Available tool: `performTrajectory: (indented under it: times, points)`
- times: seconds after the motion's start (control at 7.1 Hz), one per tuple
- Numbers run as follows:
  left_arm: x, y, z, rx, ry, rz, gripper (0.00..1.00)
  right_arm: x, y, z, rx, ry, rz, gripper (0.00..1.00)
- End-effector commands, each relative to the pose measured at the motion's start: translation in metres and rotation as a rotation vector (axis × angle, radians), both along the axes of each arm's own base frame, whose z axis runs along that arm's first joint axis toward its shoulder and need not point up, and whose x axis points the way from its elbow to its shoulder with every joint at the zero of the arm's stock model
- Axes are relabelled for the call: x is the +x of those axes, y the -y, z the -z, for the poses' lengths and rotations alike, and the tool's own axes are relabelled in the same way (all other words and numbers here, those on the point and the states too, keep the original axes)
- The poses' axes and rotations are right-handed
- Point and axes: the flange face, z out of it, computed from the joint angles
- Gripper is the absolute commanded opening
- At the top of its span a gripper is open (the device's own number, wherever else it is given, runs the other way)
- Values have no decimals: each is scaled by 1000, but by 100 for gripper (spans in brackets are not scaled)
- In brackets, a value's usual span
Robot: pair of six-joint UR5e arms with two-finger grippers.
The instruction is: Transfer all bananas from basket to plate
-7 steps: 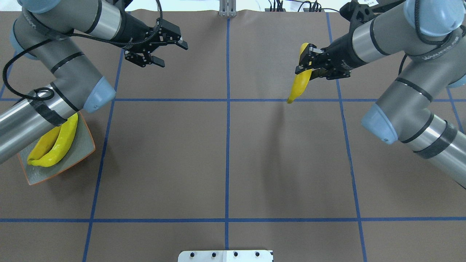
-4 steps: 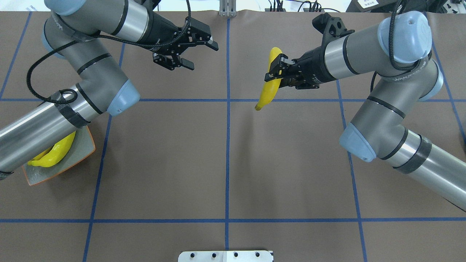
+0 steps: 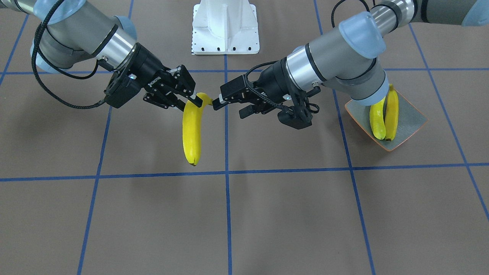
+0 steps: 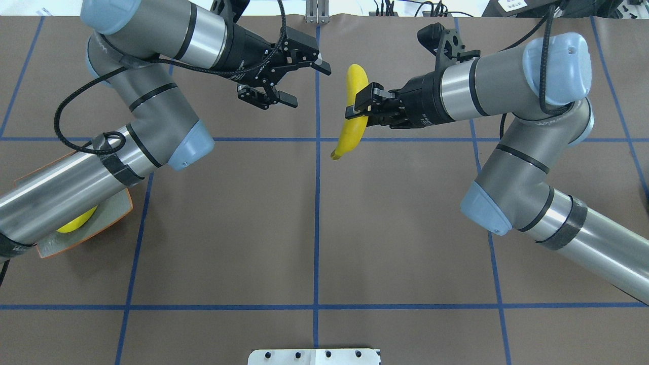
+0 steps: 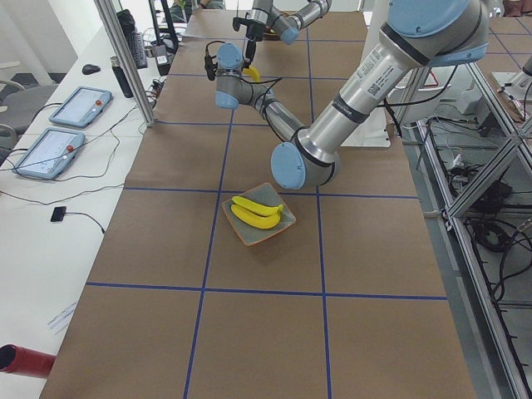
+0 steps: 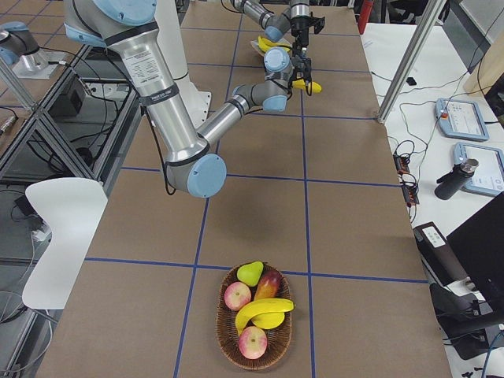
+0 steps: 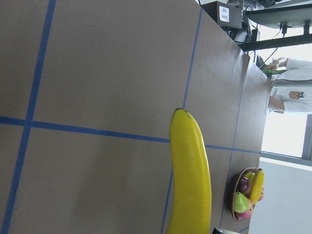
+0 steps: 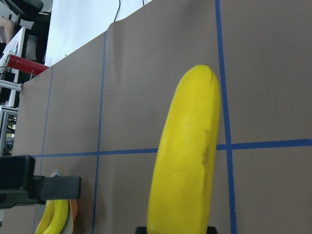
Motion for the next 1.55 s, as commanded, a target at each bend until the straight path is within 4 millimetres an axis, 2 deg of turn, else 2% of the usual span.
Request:
performTrajectory:
  times: [0.0, 0.14, 0.56, 0.84, 1.41]
  points:
    - [13, -7, -3, -51, -99, 29, 100, -2, -6, 4, 36, 36, -4, 0]
    - [24, -11, -3, -52, -113, 36, 100, -2, -7, 5, 39, 38, -4, 0]
    - [26, -11, 2, -50, -117, 43, 99, -2, -14, 8, 98, 65, 6, 0]
    - [42, -20, 10, -53, -135, 59, 98, -2, -15, 10, 107, 75, 7, 0]
    - [49, -23, 6, -55, -130, 51, 91, 0, -17, 13, 115, 81, 9, 0]
